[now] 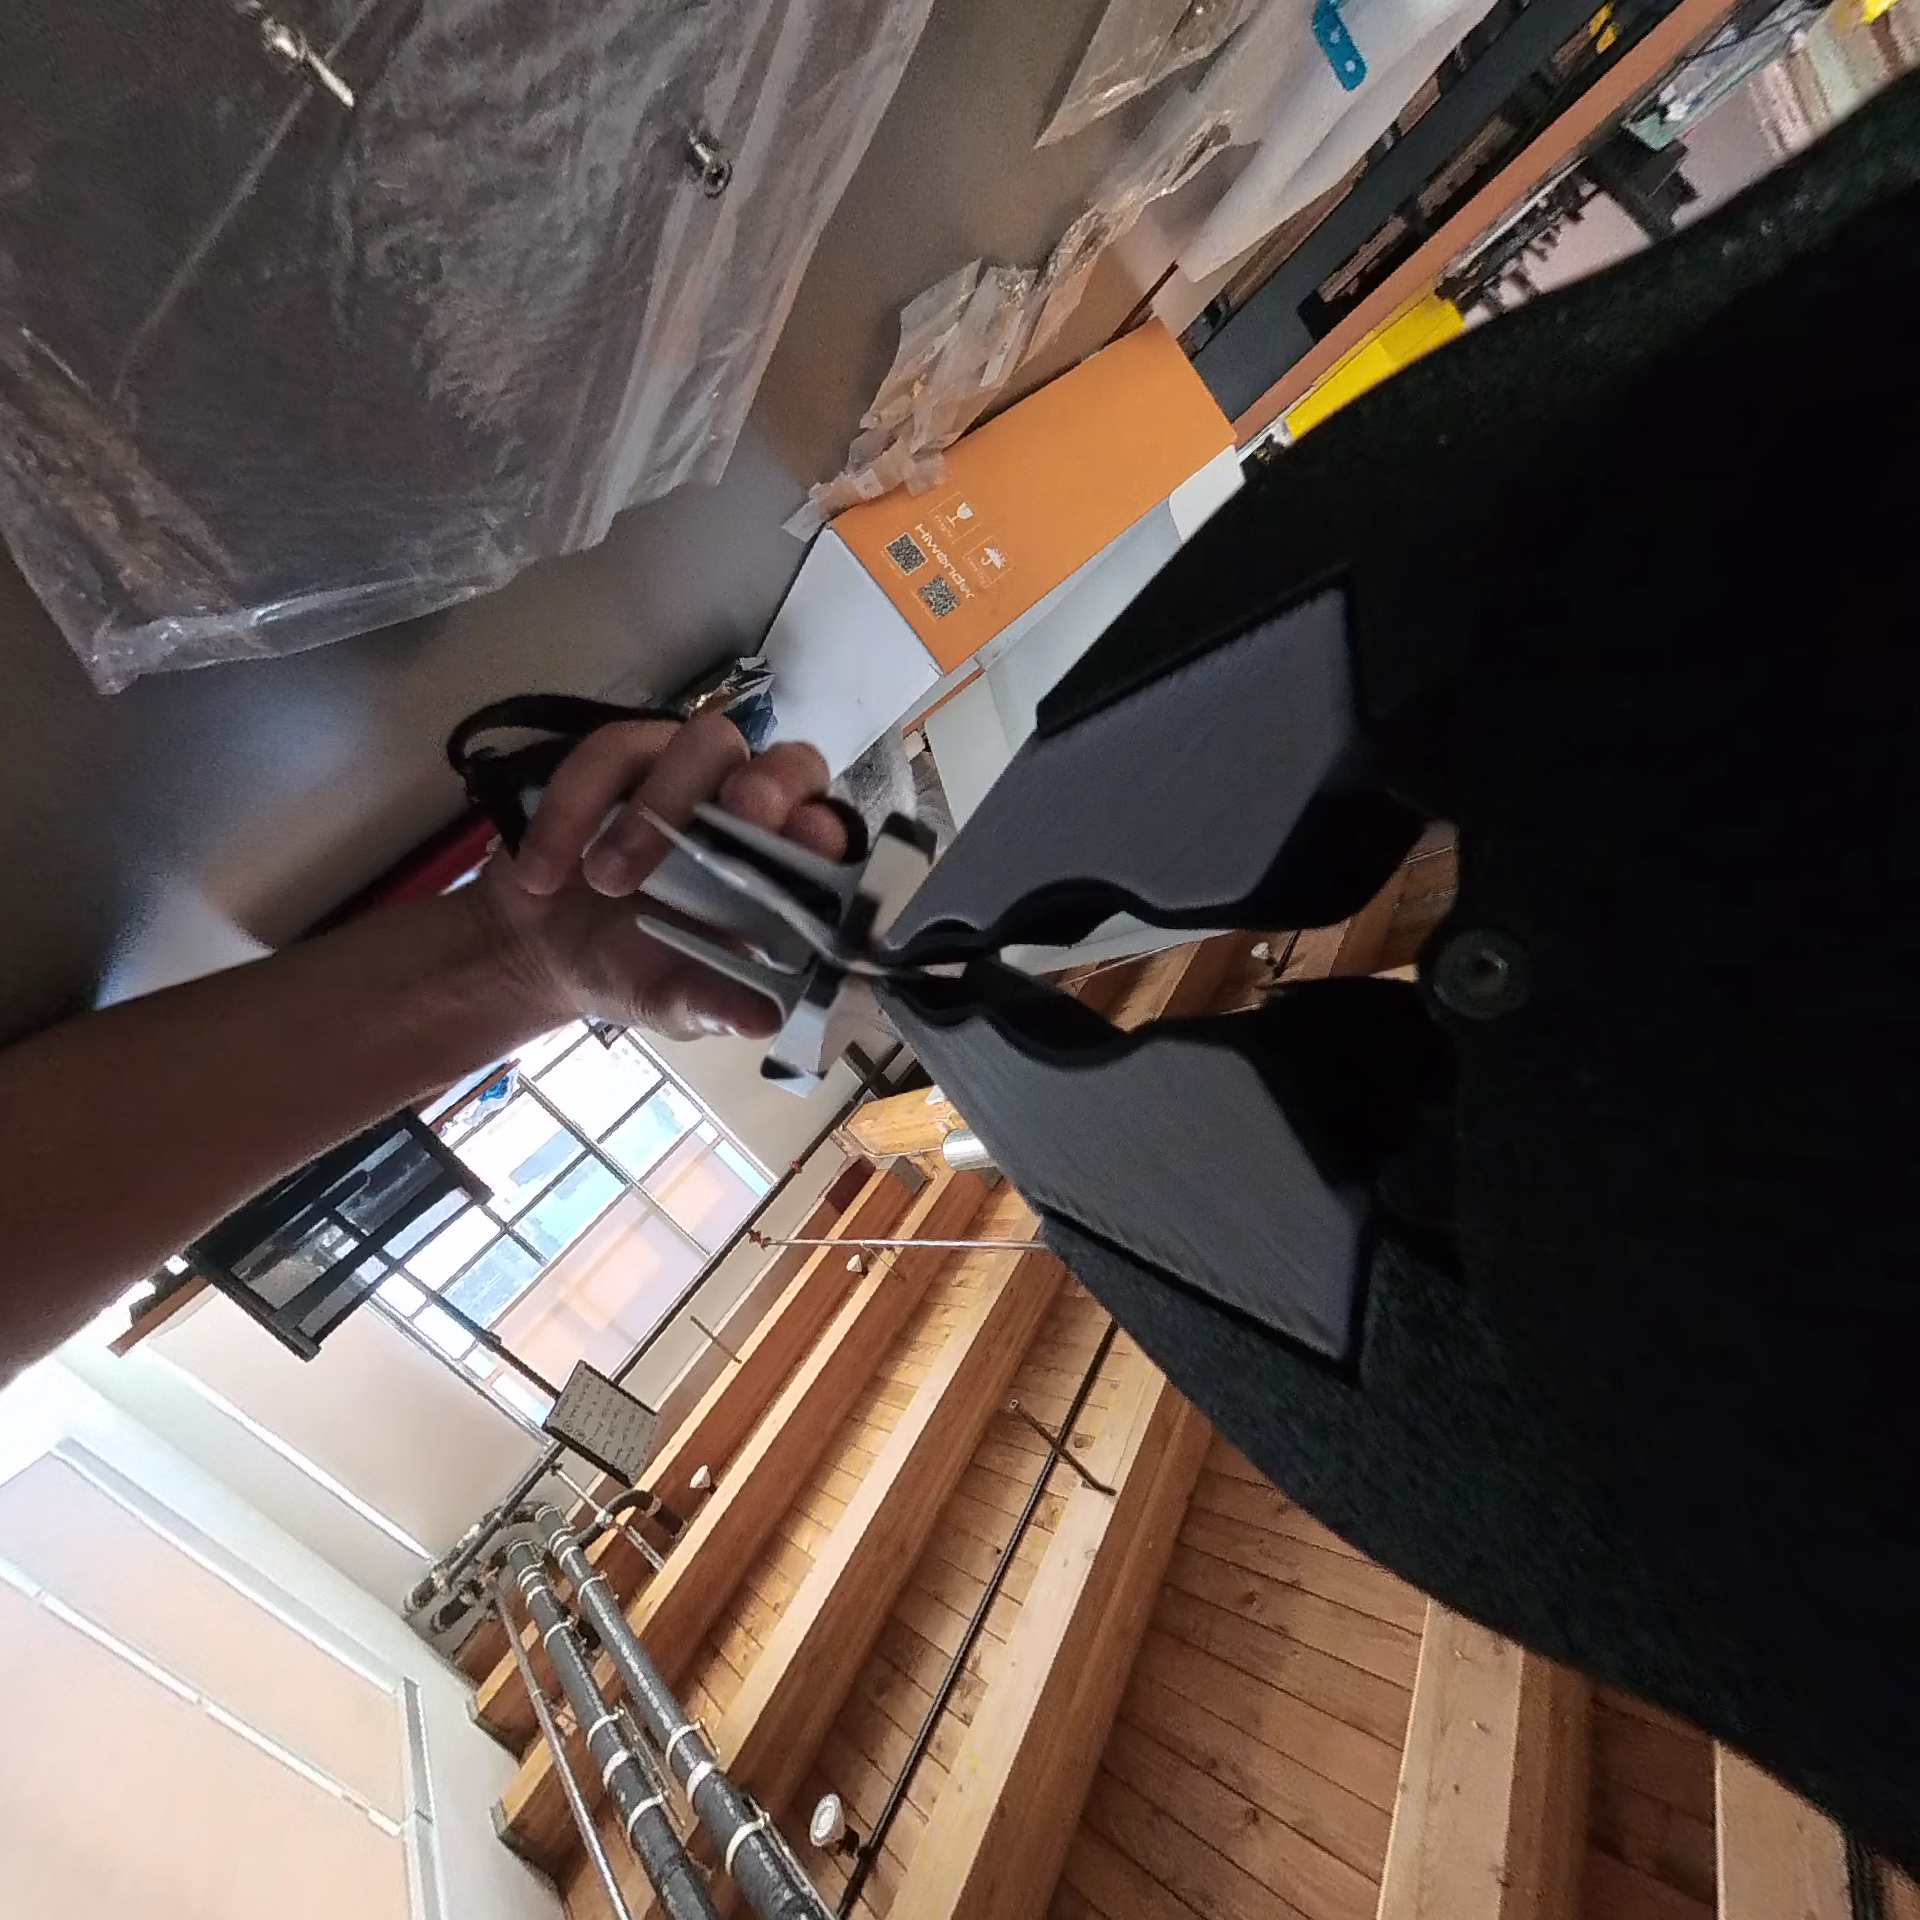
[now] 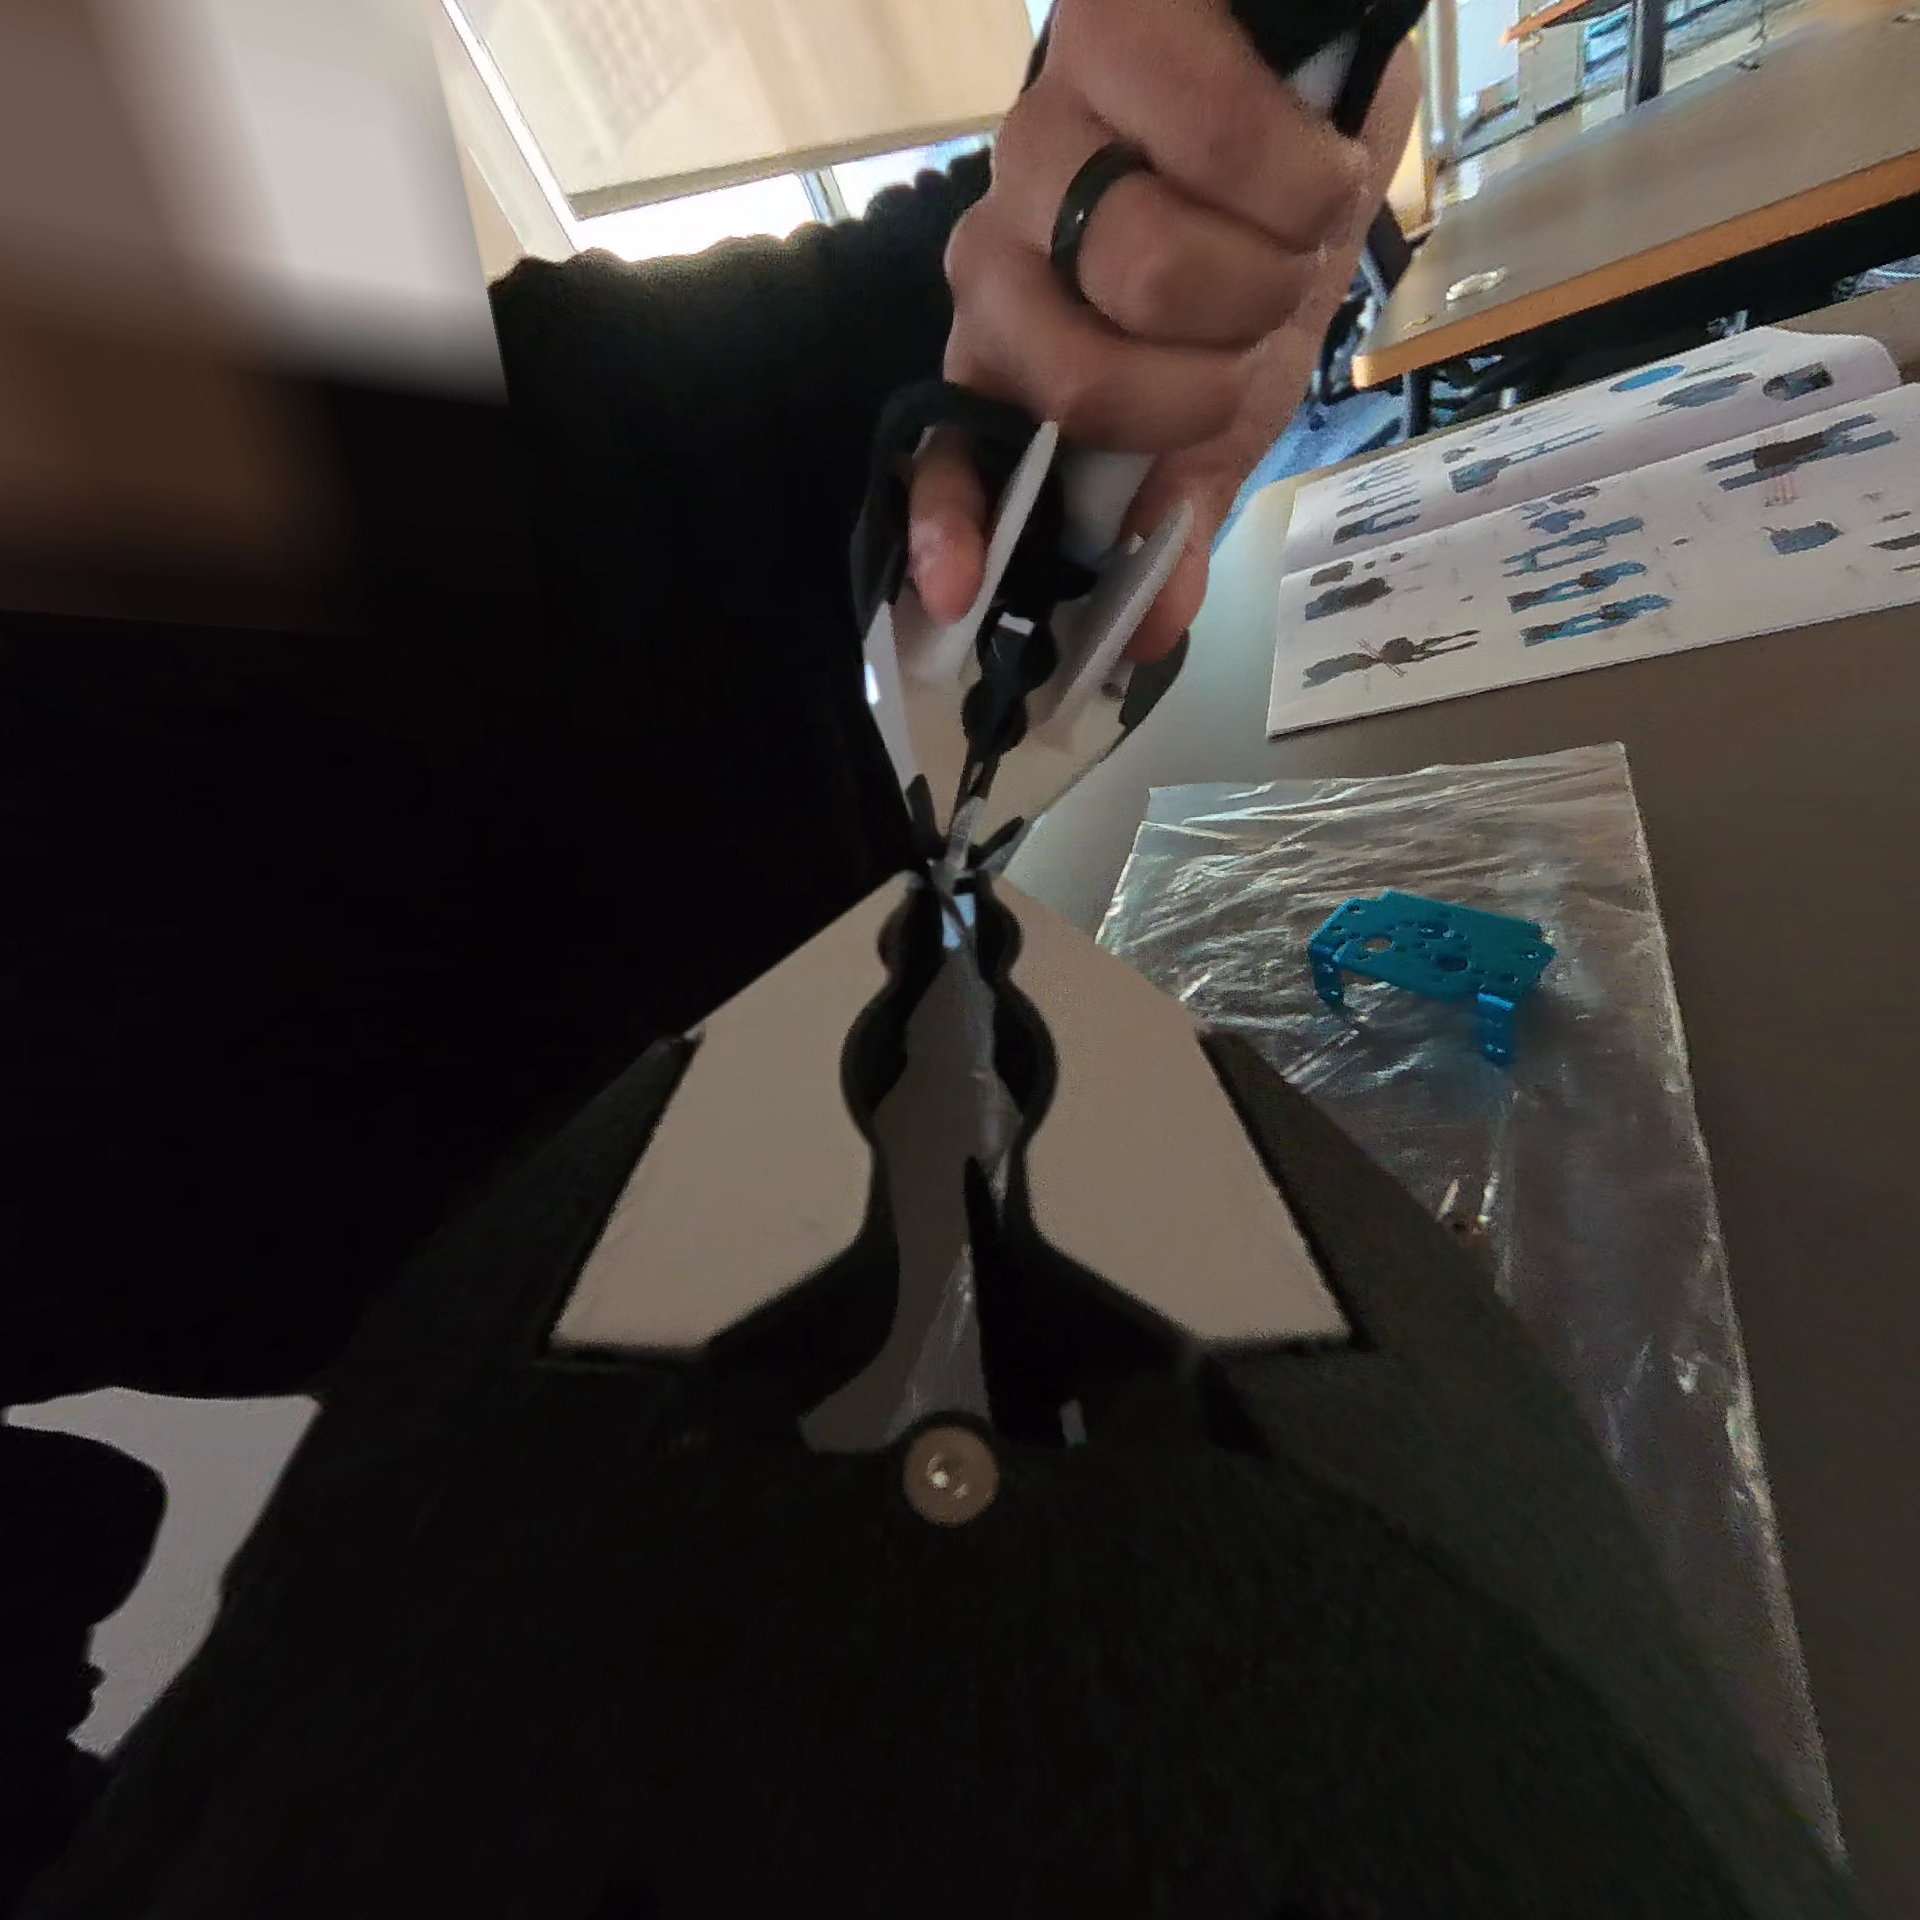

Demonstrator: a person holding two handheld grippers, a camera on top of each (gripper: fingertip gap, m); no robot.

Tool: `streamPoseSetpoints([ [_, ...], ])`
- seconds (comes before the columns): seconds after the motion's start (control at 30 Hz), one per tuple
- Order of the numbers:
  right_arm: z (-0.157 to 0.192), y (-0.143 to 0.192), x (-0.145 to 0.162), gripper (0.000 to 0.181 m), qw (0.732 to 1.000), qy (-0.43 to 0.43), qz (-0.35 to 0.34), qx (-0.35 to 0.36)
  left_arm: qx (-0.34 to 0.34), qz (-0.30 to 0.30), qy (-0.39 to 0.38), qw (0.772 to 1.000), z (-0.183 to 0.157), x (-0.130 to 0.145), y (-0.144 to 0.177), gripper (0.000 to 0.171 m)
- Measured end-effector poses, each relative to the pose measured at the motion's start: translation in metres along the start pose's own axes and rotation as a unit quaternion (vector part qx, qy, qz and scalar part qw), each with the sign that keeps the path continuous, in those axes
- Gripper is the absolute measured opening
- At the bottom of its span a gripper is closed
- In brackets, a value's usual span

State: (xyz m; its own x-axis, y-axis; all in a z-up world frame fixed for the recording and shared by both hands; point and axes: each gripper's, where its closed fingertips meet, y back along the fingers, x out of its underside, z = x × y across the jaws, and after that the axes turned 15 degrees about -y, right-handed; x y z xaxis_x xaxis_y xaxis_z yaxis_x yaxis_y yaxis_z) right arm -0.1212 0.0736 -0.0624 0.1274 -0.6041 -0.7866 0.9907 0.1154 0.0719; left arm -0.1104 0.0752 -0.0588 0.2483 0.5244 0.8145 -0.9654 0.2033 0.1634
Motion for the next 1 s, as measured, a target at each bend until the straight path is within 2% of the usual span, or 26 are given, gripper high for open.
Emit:
streamPoseSetpoints([
  [0.03,0.0,0.001,0.0,0.0,1.0,0.008,0.002,0.006,0.004,0.001,-0.004,1.0,-0.002,0.001,0.0,0.0],
  [0.1,-0.004,0.003,-0.003,0.0,1.0,0.009,-0.005,0.027,0.01,0.011,-0.009,1.0,-0.005,0.004,-0.001,0.0],
  [0.17,-0.009,0.008,-0.011,0.0,0.999,0.013,-0.026,0.043,0.017,0.048,0.033,0.998,-0.011,0.015,-0.001,0.001],
  [0.23,-0.021,0.018,-0.021,0.0,0.995,0.02,-0.058,0.085,0.043,0.107,0.144,0.983,-0.027,0.034,0.003,0.01],
  [0.27,-0.027,0.024,-0.028,0.0,0.991,0.026,-0.081,0.106,0.062,0.147,0.224,0.961,-0.04,0.045,0.006,0.016],
  [0.3,-0.031,0.03,-0.036,0.0,0.986,0.033,-0.105,0.123,0.069,0.189,0.314,0.928,-0.053,0.057,0.012,0.017],
  [0.33,-0.035,0.036,-0.043,0.0,0.981,0.039,-0.126,0.139,0.076,0.223,0.418,0.877,-0.069,0.063,0.017,0.017],
  [0.37,-0.036,0.039,-0.048,0.0,0.977,0.051,-0.143,0.152,0.087,0.234,0.531,0.81,-0.084,0.059,0.02,0.018],
  [0.43,-0.036,0.038,-0.052,0.0,0.97,0.077,-0.157,0.168,0.066,0.187,0.729,0.655,-0.089,0.041,0.018,0.019],
  [0.47,-0.037,0.037,-0.055,0.0,0.966,0.09,-0.164,0.18,0.049,0.148,0.8,0.58,-0.083,0.033,0.015,0.021],
  [0.5,-0.036,0.035,-0.056,0.0,0.963,0.102,-0.169,0.184,0.029,0.119,0.849,0.515,-0.077,0.03,0.014,0.022],
  [0.57,-0.036,0.029,-0.054,0.0,0.962,0.113,-0.164,0.186,-0.013,0.065,0.907,0.416,-0.067,0.029,0.012,0.026],
  [0.63,-0.035,0.022,-0.051,0.0,0.962,0.125,-0.155,0.188,-0.059,0.006,0.936,0.346,-0.053,0.032,0.014,0.027],
  [0.67,-0.035,0.018,-0.049,0.0,0.962,0.128,-0.15,0.191,-0.082,-0.018,0.941,0.327,-0.047,0.035,0.017,0.027],
  [0.7,-0.036,0.014,-0.048,0.0,0.96,0.133,-0.146,0.197,-0.1,-0.027,0.942,0.318,-0.043,0.039,0.019,0.027],
  [0.8,-0.032,0.004,-0.048,0.0,0.957,0.151,-0.143,0.203,-0.129,-0.045,0.943,0.305,-0.032,0.045,0.028,0.026],
  [0.9,-0.027,-0.004,-0.045,0.0,0.958,0.158,-0.136,0.196,-0.141,-0.062,0.948,0.279,-0.028,0.041,0.034,0.021],
  [1.0,-0.025,-0.009,-0.046,0.0,0.96,0.151,-0.145,0.186,-0.133,-0.07,0.947,0.282,-0.03,0.031,0.035,0.021],
])
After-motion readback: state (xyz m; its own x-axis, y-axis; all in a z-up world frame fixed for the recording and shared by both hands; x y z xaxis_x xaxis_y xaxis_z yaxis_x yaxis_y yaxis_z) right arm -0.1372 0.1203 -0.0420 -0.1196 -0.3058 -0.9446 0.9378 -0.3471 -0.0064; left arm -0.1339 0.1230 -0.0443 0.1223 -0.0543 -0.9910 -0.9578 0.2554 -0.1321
